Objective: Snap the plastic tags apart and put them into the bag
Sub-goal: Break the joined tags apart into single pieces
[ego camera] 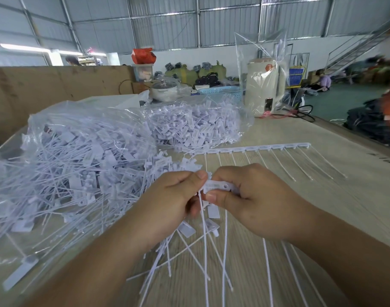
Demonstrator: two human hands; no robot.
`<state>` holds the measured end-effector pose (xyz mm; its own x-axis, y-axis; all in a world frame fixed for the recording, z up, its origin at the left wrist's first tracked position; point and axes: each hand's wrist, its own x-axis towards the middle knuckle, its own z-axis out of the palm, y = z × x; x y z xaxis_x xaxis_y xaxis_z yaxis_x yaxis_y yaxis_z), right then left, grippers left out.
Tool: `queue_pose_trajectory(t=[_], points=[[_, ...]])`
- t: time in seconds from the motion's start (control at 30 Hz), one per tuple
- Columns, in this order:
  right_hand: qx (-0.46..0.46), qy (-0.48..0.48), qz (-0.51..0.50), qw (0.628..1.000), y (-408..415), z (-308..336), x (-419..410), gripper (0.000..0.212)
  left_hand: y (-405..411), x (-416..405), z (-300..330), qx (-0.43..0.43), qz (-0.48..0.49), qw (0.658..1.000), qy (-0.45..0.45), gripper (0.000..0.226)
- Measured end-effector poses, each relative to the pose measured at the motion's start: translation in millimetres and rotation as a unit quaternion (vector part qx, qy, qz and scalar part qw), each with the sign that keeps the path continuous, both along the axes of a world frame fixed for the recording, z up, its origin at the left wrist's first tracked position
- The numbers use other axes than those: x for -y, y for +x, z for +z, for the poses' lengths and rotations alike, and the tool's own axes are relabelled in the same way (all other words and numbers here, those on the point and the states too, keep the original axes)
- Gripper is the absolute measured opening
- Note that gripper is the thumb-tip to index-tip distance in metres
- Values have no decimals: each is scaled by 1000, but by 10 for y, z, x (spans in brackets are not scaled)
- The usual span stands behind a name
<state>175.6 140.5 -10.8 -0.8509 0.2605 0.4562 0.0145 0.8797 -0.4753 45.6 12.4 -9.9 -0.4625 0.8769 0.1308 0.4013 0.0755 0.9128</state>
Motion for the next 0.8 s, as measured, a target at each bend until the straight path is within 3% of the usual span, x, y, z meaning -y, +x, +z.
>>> queue_pose_trajectory(t=[0.27,0.8], points=[[-34,-22,-25,999,-44,0,26,26,47,-28,-10,-15,53,998,16,56],[-31,-57,14,998,-21,65,47,36,-113,57,96,3,-9,1000,1,52]])
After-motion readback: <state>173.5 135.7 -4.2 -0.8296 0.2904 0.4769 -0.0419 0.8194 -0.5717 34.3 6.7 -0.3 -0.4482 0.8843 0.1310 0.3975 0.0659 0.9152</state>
